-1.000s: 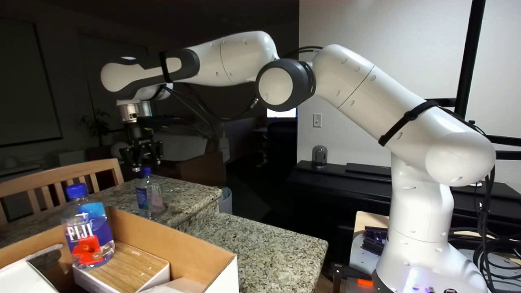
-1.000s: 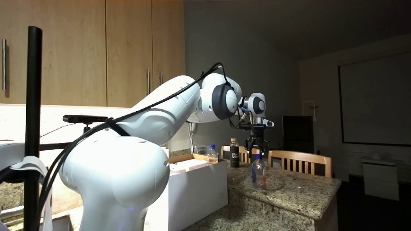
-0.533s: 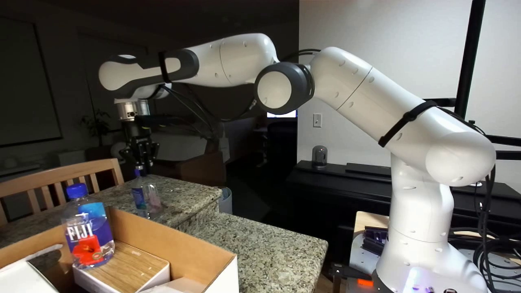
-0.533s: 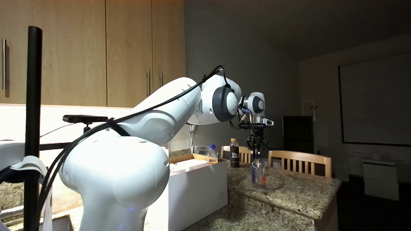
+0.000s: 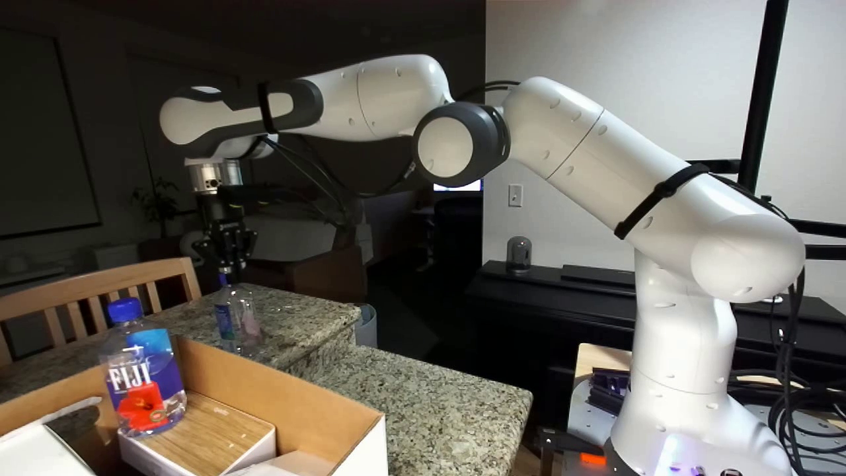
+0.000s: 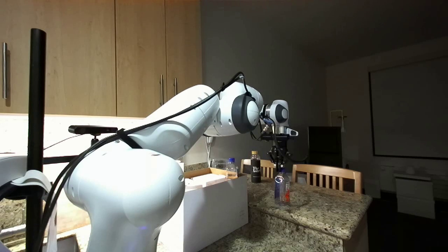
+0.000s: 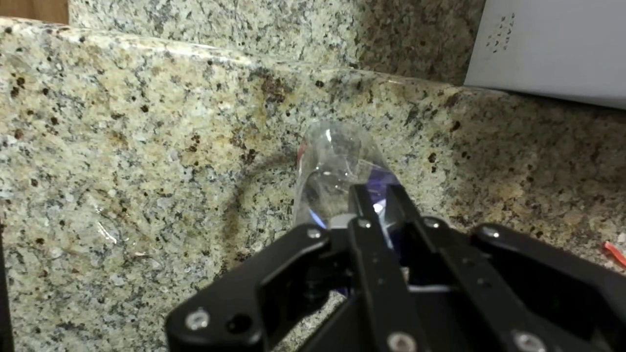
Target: Put the water bottles on the counter in the box
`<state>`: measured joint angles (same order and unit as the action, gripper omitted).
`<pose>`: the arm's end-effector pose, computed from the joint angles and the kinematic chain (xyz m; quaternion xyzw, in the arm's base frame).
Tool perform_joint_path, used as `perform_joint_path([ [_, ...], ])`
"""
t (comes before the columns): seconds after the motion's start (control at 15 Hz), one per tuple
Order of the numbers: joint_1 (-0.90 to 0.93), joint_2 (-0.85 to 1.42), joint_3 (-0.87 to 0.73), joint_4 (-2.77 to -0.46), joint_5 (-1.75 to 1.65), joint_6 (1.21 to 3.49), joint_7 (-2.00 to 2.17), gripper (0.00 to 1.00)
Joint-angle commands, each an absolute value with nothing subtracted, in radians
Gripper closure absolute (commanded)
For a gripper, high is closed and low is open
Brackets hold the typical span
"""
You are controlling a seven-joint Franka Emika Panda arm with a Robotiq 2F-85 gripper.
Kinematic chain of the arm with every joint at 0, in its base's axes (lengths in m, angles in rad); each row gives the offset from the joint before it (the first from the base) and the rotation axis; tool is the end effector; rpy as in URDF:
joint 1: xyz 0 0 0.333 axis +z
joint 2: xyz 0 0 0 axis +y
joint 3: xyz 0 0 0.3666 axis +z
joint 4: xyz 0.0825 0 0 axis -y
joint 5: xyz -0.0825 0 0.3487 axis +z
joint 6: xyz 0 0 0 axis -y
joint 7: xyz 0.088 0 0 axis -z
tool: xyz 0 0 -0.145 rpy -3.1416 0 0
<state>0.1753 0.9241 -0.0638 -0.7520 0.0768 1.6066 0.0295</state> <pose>0.7664 0.1191 0.3832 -0.9981 -0.0500 0.0351 0.0100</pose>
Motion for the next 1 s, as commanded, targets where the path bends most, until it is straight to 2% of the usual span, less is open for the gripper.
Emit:
perform_joint_path([
  [0.0, 0.175, 0.942, -0.065, -0.721, 0.082, 1.594, 0.054, 0.55],
  [0.4, 0.176, 0.965, -0.067, -0.693, 0.081, 1.615, 0.062, 0.16],
  [0.53, 0.174, 0.970, -0.066, -0.683, 0.084, 1.614, 0.065, 0.07],
  [0.6, 0.174, 0.971, -0.065, -0.679, 0.085, 1.609, 0.068, 0.47],
  [0.67, 0.174, 0.971, -0.066, -0.675, 0.085, 1.604, 0.072, 0.44],
  [0.73, 0.173, 0.970, -0.066, -0.673, 0.085, 1.597, 0.079, 0.45],
  [0.93, 0.173, 0.968, -0.069, -0.667, 0.083, 1.589, 0.094, 0.65],
])
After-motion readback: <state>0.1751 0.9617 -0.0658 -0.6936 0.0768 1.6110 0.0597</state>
